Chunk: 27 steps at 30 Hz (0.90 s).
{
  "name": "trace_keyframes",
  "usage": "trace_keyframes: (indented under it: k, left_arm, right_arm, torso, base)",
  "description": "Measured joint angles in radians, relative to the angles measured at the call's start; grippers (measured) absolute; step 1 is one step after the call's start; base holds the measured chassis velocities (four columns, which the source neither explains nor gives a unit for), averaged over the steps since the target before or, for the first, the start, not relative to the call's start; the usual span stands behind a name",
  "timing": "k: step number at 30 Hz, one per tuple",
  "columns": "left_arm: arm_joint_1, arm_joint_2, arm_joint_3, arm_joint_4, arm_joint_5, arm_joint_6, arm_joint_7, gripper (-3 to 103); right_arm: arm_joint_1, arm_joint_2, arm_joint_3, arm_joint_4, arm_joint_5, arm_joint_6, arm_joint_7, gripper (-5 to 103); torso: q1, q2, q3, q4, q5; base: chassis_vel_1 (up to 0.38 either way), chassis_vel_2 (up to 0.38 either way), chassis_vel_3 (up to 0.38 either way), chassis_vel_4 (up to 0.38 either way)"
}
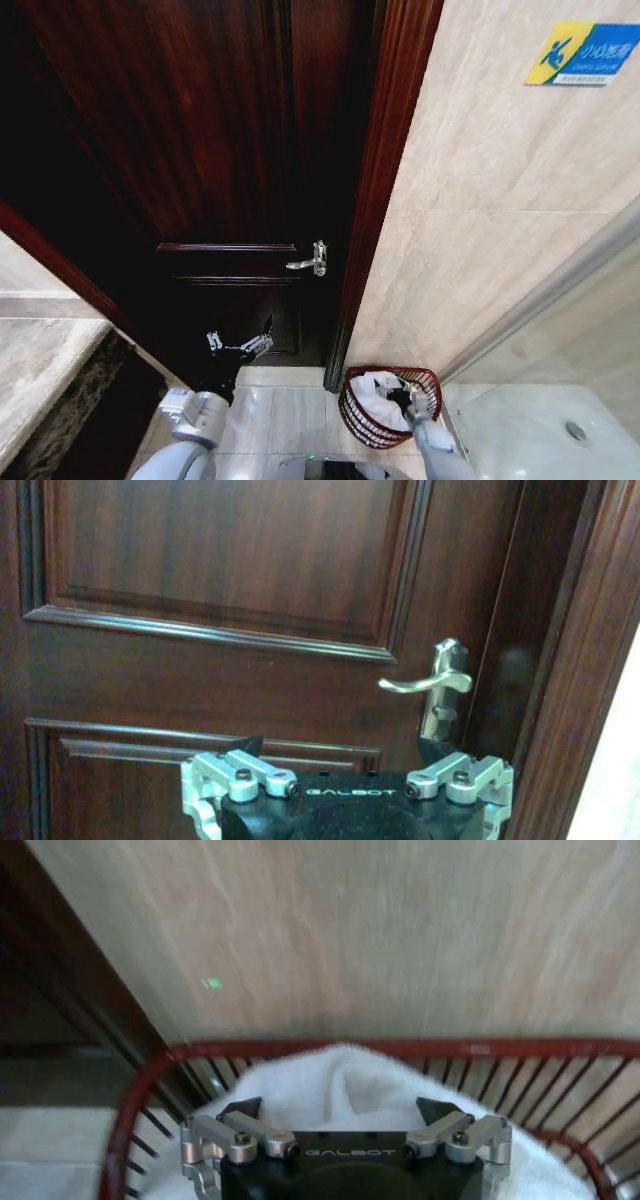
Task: Discard the used towel into the hamper.
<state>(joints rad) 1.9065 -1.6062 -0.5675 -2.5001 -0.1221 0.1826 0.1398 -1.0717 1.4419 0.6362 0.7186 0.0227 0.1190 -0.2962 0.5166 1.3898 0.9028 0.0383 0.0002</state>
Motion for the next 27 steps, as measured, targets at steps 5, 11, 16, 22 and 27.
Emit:
trace_keyframes:
  k: [5,11,16,22,27]
  left_arm:
    - [0.0,0.0,0.0,0.0,0.0,0.0,0.0,100]
    - [0.0,0.0,0.0,0.0,0.0,0.0,0.0,100]
    - [0.0,0.0,0.0,0.0,0.0,0.0,0.0,100]
    - [0.0,0.0,0.0,0.0,0.0,0.0,0.0,100]
    - [0.0,0.0,0.0,0.0,0.0,0.0,0.0,100]
  right_arm:
    - [0.071,0.002,0.009,-0.155,-0.022,0.002,0.034,100]
    - [0.144,-0.018,0.03,-0.342,-0.021,-0.006,0.056,100]
    - [0.167,-0.043,0.04,-0.404,-0.002,-0.022,0.064,100]
    - [0.142,-0.028,0.019,-0.323,0.078,-0.05,0.07,100]
    - [0.018,-0.018,0.009,-0.044,0.095,-0.091,0.031,100]
  torso:
    - [0.0,0.0,0.0,-0.0002,-0.0003]
    - [0.0,0.0,0.0,-0.0002,-0.0001]
    - [0.0,0.0,0.0,-0.0004,-0.0003]
    - [0.0,0.0,0.0,0.0,0.0003]
    - [0.0,0.0,0.0,0.0,0.0003]
  base:
    - [0.0,0.0,0.0,0.0]
    - [0.0,0.0,0.0,0.0]
    - [0.0,0.0,0.0,0.0]
    - [0.0,0.0,0.0,0.0]
    - [0.0,0.0,0.0,0.0]
